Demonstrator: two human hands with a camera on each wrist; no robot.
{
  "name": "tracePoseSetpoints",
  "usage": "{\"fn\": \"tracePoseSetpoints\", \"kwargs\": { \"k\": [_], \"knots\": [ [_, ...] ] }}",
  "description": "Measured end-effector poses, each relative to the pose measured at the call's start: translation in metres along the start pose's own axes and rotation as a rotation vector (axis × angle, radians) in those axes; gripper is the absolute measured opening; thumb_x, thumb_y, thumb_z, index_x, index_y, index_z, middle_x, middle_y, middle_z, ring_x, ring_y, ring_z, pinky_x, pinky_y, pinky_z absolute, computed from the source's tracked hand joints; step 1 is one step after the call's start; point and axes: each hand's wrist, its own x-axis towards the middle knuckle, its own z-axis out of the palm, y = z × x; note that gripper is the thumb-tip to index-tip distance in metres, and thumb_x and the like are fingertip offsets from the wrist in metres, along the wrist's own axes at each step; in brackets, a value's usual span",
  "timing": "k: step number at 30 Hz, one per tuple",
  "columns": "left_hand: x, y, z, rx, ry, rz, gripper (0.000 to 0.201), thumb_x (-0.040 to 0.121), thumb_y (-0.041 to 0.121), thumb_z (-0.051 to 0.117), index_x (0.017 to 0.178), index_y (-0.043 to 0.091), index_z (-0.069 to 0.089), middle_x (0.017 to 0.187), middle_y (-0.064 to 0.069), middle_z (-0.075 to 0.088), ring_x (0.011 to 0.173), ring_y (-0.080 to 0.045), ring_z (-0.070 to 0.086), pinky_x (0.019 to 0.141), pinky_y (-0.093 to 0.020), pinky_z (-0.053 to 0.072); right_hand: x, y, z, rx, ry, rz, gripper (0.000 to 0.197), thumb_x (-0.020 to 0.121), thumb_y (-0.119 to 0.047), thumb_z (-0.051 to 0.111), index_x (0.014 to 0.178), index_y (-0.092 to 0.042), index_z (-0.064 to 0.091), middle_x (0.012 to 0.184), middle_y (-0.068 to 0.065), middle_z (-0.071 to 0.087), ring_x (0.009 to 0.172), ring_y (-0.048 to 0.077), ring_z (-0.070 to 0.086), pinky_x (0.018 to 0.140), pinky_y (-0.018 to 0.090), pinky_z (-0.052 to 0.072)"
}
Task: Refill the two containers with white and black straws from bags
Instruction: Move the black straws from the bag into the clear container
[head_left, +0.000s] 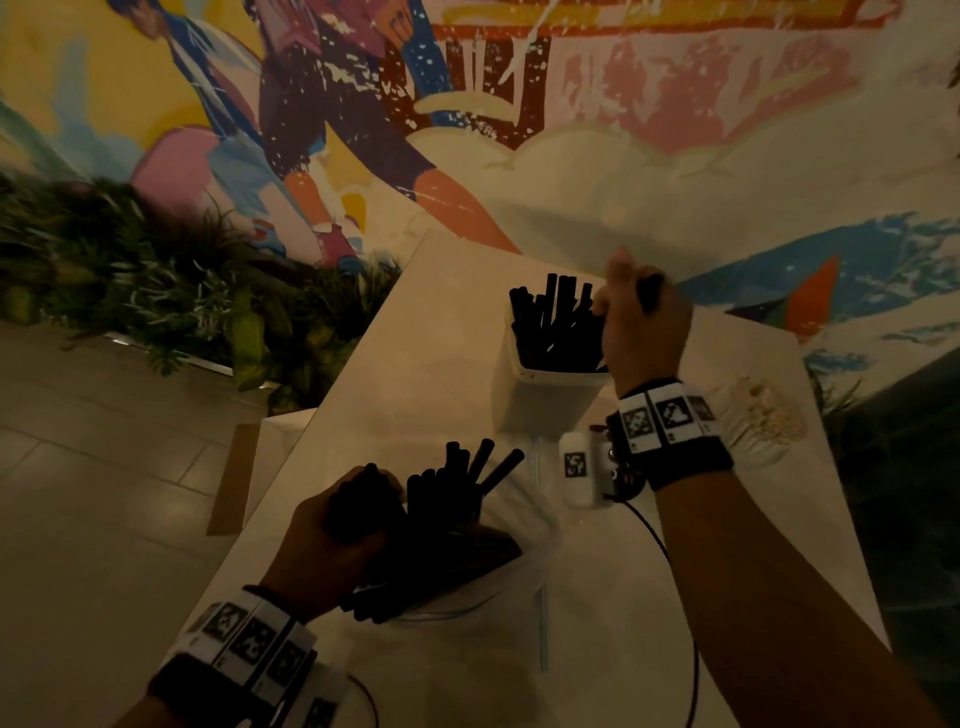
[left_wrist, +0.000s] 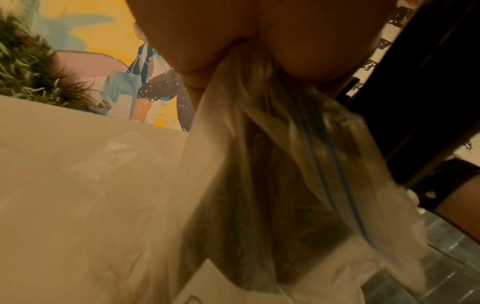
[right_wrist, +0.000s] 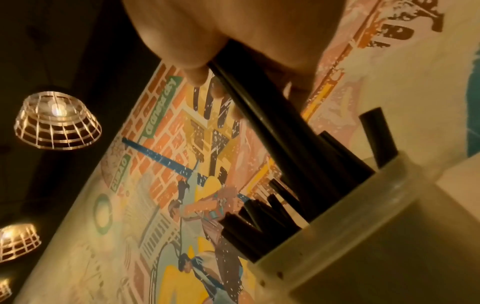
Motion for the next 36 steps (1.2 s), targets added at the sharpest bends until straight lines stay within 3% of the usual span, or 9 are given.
{"fn": "tracePoseSetpoints", "kwargs": {
  "k": [5,7,10,14,20,26,29,32,36],
  "knots": [
    [0.0,-0.003,-0.002,-0.001,0.003,-0.018,0.033,0.052,0.044,0.057,0.08,0.06,0.059,0.087,0.034,0.064,0.082,0.012,0.06,0.073,-0.002,0.045,0.011,0.028,0.001,-0.415,-0.018,-0.095,0.047,0.092,-0.061,0.034,0.069,-0.022,0.049,0.086,0.012,0.063,0.088,0.03,0.059,0.082,0.042,0.045],
    [0.0,-0.004,-0.002,-0.012,0.006,-0.027,0.033,0.051,0.044,0.058,0.08,0.062,0.059,0.086,0.035,0.064,0.082,0.014,0.06,0.074,-0.001,0.044,0.016,0.042,0.002,-0.688,-0.172,0.032,0.057,0.088,-0.069,0.028,0.102,-0.024,0.061,0.129,0.012,0.056,0.123,0.032,0.047,0.106,0.058,0.029],
    [0.0,-0.001,-0.001,-0.023,0.01,-0.024,0.034,0.05,0.044,0.058,0.077,0.064,0.059,0.083,0.037,0.064,0.08,0.015,0.06,0.072,0.0,0.044,0.013,0.06,0.0,-0.749,-0.202,0.08,0.077,0.091,-0.064,0.038,0.15,-0.019,0.02,0.158,0.014,0.016,0.144,0.033,0.018,0.113,0.061,0.014],
    [0.0,-0.004,-0.002,-0.043,0.005,-0.044,0.035,0.049,0.043,0.057,0.077,0.062,0.06,0.082,0.036,0.065,0.079,0.014,0.061,0.072,-0.002,0.046,0.008,0.063,-0.004,-0.52,0.094,-0.286,0.081,0.089,-0.046,0.059,0.149,-0.008,0.02,0.154,0.023,0.021,0.141,0.036,0.025,0.108,0.052,0.032],
    [0.002,-0.007,-0.003,-0.058,-0.014,-0.052,0.031,0.051,0.041,0.058,0.08,0.053,0.063,0.087,0.025,0.068,0.081,0.005,0.063,0.073,-0.006,0.048,0.009,0.076,-0.001,-0.978,-0.343,-0.154,0.058,0.097,-0.057,0.031,0.147,-0.029,0.031,0.158,0.012,0.019,0.144,0.035,0.014,0.112,0.062,0.016],
    [0.003,-0.009,-0.004,-0.034,-0.008,-0.064,0.031,0.051,0.041,0.057,0.078,0.056,0.062,0.086,0.026,0.068,0.081,0.006,0.063,0.071,-0.006,0.049,-0.026,0.038,-0.019,-0.482,-0.124,-0.308,0.061,0.091,-0.044,0.055,0.143,-0.016,0.04,0.151,0.014,0.036,0.14,0.03,0.033,0.11,0.043,0.032],
    [0.005,-0.01,-0.003,-0.039,0.007,-0.06,0.029,0.053,0.042,0.058,0.08,0.051,0.063,0.092,0.016,0.068,0.081,-0.001,0.065,0.071,-0.015,0.052,-0.075,0.011,-0.04,-0.117,-0.317,-0.046,0.056,0.085,-0.016,0.07,0.136,-0.022,0.047,0.125,-0.003,0.062,0.109,0.012,0.063,0.089,0.021,0.051],
    [0.007,-0.011,-0.001,-0.025,0.008,-0.059,0.033,0.053,0.043,0.058,0.086,0.043,0.063,0.095,0.01,0.066,0.082,-0.007,0.065,0.074,-0.025,0.052,-0.127,0.004,-0.058,0.105,-0.642,0.253,0.064,0.077,-0.002,0.075,0.128,-0.029,0.047,0.116,-0.006,0.066,0.107,0.007,0.064,0.083,0.026,0.056],
    [0.01,-0.015,0.0,0.014,-0.006,-0.059,0.04,0.052,0.046,0.06,0.091,0.036,0.059,0.096,0.011,0.065,0.083,-0.006,0.064,0.075,-0.019,0.051,-0.154,0.006,-0.067,0.035,-0.473,0.282,0.056,0.074,-0.005,0.079,0.118,-0.029,0.055,0.114,-0.014,0.064,0.105,-0.002,0.062,0.075,0.016,0.054]
  ]
}}
